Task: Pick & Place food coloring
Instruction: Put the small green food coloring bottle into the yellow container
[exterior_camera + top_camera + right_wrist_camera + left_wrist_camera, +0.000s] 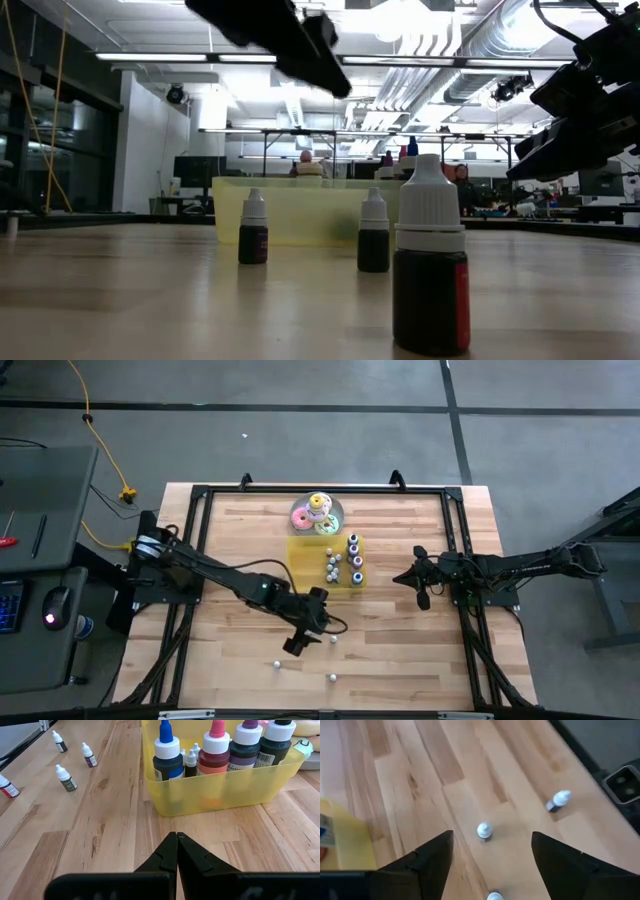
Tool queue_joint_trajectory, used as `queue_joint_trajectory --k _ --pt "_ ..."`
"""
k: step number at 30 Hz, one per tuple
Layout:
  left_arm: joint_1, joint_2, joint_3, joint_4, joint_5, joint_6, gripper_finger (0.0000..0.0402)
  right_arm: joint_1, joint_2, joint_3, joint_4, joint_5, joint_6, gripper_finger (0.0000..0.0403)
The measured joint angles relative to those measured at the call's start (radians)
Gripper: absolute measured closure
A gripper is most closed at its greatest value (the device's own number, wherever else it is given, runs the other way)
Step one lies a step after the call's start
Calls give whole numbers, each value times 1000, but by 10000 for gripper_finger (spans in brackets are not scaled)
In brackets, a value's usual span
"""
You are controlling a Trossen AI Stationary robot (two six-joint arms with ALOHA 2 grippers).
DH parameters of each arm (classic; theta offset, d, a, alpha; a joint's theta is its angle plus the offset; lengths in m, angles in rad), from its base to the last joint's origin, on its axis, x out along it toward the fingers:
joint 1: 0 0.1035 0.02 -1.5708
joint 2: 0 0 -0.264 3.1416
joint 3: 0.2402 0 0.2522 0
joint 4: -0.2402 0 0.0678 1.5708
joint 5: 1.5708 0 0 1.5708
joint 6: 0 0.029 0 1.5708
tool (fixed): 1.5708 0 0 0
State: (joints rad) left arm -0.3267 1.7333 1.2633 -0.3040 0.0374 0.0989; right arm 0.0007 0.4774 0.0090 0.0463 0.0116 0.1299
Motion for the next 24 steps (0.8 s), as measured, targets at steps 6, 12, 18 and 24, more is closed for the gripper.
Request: queue_joint_trajectory --k 6,12,18,24 --pt "-1 75 0 54 -8 -28 135 0 0 0 2 0 0 402" --pt "-1 132 0 78 0 -79 135 0 0 0 3 0 0 402" --pt "-8 188 35 79 -2 -82 135 0 0 0 0 0 0 402" --pt "-7 246 98 79 -4 -86 135 0 0 0 2 0 0 402"
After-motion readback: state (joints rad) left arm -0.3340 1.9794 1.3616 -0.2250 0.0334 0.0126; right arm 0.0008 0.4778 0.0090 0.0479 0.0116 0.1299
